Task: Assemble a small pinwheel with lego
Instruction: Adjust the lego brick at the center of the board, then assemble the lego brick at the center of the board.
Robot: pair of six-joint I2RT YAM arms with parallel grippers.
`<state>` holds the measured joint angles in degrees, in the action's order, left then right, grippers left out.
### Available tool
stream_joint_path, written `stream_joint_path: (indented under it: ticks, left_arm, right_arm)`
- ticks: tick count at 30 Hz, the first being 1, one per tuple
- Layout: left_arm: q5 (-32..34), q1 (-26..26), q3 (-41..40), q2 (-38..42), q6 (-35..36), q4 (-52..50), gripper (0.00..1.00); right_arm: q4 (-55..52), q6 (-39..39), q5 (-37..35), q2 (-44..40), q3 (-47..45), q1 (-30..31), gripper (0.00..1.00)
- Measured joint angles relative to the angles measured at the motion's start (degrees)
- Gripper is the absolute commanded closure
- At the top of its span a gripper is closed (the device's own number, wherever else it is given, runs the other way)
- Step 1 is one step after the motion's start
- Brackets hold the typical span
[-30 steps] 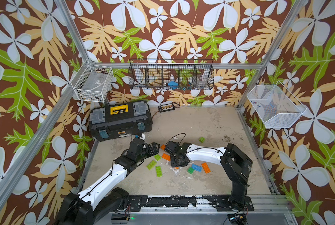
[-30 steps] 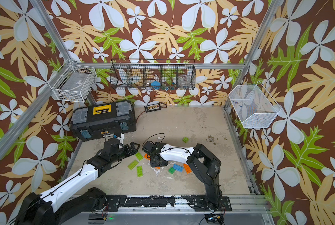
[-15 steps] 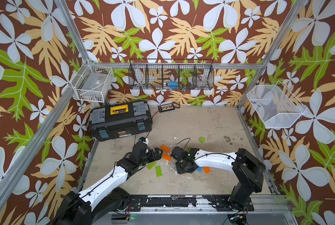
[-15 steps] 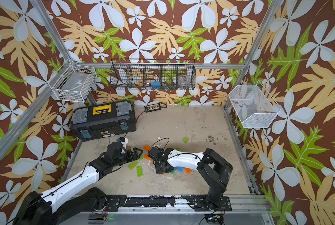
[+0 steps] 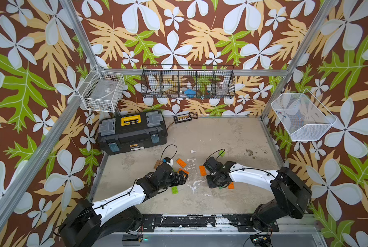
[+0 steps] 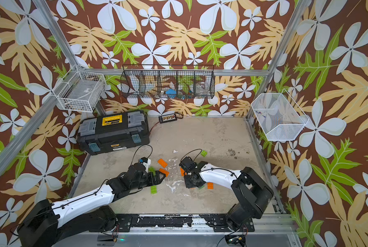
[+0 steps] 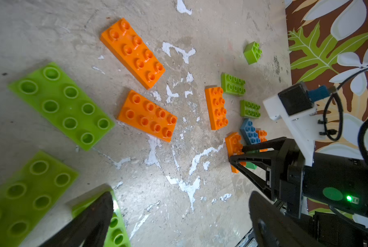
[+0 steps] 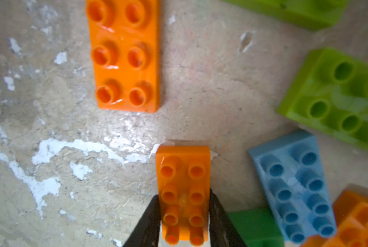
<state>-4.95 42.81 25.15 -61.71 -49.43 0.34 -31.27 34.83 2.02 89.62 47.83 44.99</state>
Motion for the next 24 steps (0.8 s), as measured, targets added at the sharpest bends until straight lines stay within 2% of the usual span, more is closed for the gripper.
stream_joint_path:
  ticks: [10,24]
  left_arm:
    - [0.37,0.11,0.72,-1.64,-1.46,3.34,0.00]
    - [0.85,0.11,1.38,-2.21,-1.64,3.34,0.00]
  right_arm:
    - [1.20,-1.97,2.25,1.70,2.67,0.37,0.63]
    - [1.05,3.74,0.96,5.46,5.31,0.37,0.61]
